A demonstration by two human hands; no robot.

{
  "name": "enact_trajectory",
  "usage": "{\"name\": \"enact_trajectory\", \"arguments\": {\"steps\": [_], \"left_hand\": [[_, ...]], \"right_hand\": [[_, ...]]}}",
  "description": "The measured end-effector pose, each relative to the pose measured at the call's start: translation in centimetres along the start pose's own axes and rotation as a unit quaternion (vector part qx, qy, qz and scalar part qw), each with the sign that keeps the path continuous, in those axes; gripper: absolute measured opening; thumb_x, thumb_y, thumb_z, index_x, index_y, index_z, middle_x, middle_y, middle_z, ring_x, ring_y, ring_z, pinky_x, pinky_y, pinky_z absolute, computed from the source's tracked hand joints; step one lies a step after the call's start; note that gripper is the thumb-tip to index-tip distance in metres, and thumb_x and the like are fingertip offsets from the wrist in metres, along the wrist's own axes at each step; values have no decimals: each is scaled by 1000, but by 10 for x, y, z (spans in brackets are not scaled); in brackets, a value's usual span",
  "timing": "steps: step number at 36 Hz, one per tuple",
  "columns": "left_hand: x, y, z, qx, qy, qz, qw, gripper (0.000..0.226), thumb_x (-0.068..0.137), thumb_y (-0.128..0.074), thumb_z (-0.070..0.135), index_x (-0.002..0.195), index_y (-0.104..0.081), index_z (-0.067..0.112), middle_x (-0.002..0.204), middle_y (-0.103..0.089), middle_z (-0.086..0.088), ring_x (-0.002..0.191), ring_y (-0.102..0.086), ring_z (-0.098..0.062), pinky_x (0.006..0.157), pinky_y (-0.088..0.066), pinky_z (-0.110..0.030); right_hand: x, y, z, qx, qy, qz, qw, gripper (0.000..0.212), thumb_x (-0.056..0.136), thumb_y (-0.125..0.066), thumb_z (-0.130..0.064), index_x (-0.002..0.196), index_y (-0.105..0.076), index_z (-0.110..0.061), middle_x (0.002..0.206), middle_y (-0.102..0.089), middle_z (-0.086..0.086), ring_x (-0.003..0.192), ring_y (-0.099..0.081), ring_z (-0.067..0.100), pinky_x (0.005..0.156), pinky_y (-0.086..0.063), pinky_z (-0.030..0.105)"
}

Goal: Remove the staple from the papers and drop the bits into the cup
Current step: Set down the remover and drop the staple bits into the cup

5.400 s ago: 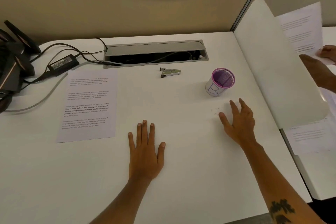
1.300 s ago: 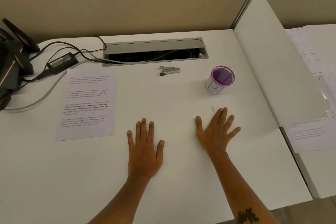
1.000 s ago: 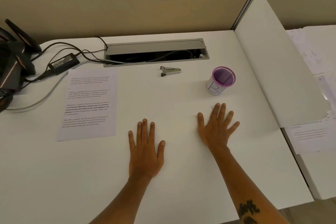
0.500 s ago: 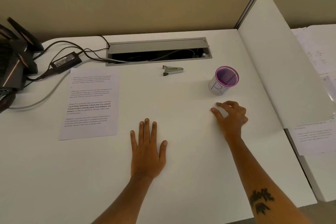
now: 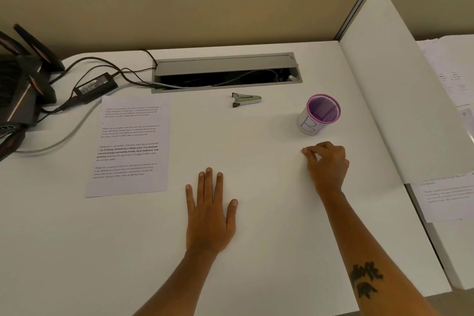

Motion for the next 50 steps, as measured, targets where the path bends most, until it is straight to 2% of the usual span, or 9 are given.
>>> {"name": "enact_trajectory", "arguments": {"steps": [5,8,12,19,26,34,42,47,50], "left_hand": [[0,0,0,3,1,-2,1000,74,109,-24,56,172,-10,19,181,2,-8,168,4,-25,134,-8,-61],[0,-1,-1,3,2,-3,1000,74,109,-26,55,172,-9,19,181,2,-7,168,5,-24,134,-8,-61],[0,-1,0,7,1,-3,1000,74,109,-25,55,172,-9,19,181,1,-8,168,4,-25,134,-9,-60],[0,-1,0,1,3,-6,1000,74,109,-25,55,172,-8,19,181,3,-7,168,6,-24,134,-8,-60],[0,-1,0,-8,1,-3,1000,73,109,-24,55,172,-9,19,181,3,-7,168,6,-24,134,-8,-60],[0,0,-1,-4,1,-4,1000,74,109,-23,55,172,-8,19,181,4,-7,168,6,-24,134,-8,-61],[0,-1,0,0,1,-6,1000,74,109,-27,55,172,-9,19,181,2,-7,168,4,-25,134,-9,-62],[-1,-1,0,1,2,-5,1000,74,110,-27,54,172,-9,18,181,2,-7,168,5,-24,134,-10,-61],[0,-1,0,-1,2,-4,1000,74,109,-27,55,172,-9,19,181,1,-7,168,4,-24,133,-10,-61]], "right_hand": [[3,-3,-8,-76,47,6,996,10,93,-75,-21,92,-82,-14,93,-77,3,89,-63,31,68,-51,40],[4,-6,-13,-116,60,4,991,12,94,-71,-17,89,-79,-10,89,-74,6,84,-61,32,65,-49,40],[3,-9,-18,-140,52,-20,989,11,96,-67,-13,90,-75,-7,90,-70,10,85,-60,33,71,-44,41],[1,-15,-18,-192,55,-60,978,7,97,-62,-13,92,-66,-10,88,-65,7,85,-55,29,75,-38,41],[-2,-10,-12,-170,75,-67,980,12,101,-57,-12,89,-61,-12,87,-62,7,82,-49,27,75,-35,41],[8,14,1,-36,-39,-107,993,18,104,-49,-11,93,-61,-18,100,-60,-2,94,-46,22,86,-36,44],[47,62,-15,12,12,-58,998,26,103,-49,-16,77,-49,-20,81,-56,-3,81,-49,33,76,-38,42],[79,70,-32,16,25,-59,998,22,104,-49,-17,84,-55,-21,90,-60,-2,89,-53,30,82,-46,48],[94,65,-39,-6,19,-79,997,18,104,-51,-18,87,-57,-20,91,-59,1,91,-52,30,80,-44,45]]}}
Point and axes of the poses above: each hand's wrist, its own x-axis towards the middle knuckle, its own y-axis out of the back of the hand, z = x × y, the point moved 4 cm from there along x, towards the middle knuckle
